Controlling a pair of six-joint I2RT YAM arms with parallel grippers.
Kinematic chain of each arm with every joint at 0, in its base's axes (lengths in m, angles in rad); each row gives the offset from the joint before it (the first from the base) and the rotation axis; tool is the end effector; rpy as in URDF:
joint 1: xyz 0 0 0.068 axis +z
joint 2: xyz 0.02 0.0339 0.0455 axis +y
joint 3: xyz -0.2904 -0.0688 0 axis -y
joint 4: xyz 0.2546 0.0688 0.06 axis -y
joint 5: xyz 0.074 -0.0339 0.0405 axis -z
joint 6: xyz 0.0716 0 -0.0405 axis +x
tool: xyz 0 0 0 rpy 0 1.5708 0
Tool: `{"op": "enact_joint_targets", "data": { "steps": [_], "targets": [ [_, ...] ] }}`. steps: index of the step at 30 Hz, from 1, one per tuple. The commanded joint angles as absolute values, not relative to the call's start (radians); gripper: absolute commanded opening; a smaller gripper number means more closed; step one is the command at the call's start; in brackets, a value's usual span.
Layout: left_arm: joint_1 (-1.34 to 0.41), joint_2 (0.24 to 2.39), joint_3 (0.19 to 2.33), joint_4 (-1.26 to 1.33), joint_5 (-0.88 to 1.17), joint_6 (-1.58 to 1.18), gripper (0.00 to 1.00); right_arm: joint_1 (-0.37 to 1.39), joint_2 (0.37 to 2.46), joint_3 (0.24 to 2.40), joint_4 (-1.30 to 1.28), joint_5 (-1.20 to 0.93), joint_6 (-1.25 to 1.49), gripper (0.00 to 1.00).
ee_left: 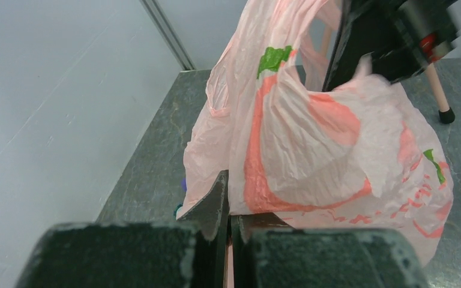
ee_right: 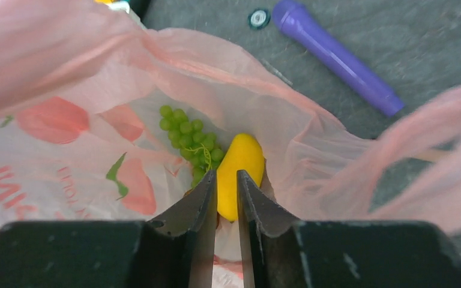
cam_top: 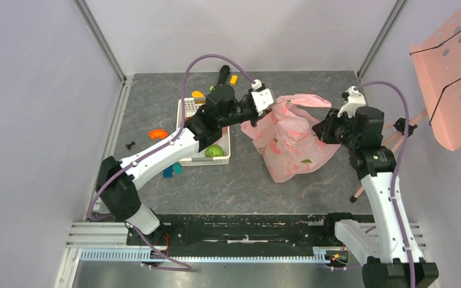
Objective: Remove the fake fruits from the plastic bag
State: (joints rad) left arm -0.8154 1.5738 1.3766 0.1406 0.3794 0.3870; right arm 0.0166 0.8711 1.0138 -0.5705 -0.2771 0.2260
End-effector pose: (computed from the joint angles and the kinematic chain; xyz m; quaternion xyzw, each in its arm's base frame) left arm 0.2704 -0.3258 0.4049 0.5105 0.5154 -0.2773 0.6299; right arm 0.2061 0.0230 0.3720 0.0128 0.8363 0.1801 0.5177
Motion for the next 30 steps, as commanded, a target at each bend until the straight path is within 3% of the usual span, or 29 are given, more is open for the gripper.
{"op": "enact_joint_targets", "data": {
  "steps": [1, 10, 19, 25, 27, 29, 30],
  "targets": [
    [-0.816, 1.540, 1.376, 0.216, 0.441, 0.417, 0.02, 0.018, 0.932, 0.960, -0.456, -0.410, 0.190, 0.19],
    [-0.795, 1.562, 1.394, 0.170, 0.409, 0.397, 0.02, 0.080, 0.767, 0.763, -0.494, -0.559, 0.190, 0.18],
    [-0.795, 1.590, 1.416, 0.101, 0.502, 0.327, 0.02, 0.436, 0.550, 0.558, -0.343, -0.444, 0.471, 0.14],
    [-0.796, 1.636, 1.426, 0.168, 0.679, 0.221, 0.05, 0.741, 0.627, 0.533, -0.223, -0.249, 0.515, 0.14],
    [-0.796, 1.656, 1.439, 0.169, 0.689, 0.176, 0.24, 0.833, 0.675, 0.576, -0.234, -0.140, 0.486, 0.17],
    [-0.796, 1.657, 1.430, 0.164, 0.627, 0.127, 0.52, 0.862, 0.689, 0.623, -0.278, -0.042, 0.458, 0.20],
    [-0.796, 1.650, 1.421, 0.151, 0.569, 0.104, 0.73, 0.863, 0.686, 0.641, -0.303, 0.004, 0.451, 0.22]
  ]
}}
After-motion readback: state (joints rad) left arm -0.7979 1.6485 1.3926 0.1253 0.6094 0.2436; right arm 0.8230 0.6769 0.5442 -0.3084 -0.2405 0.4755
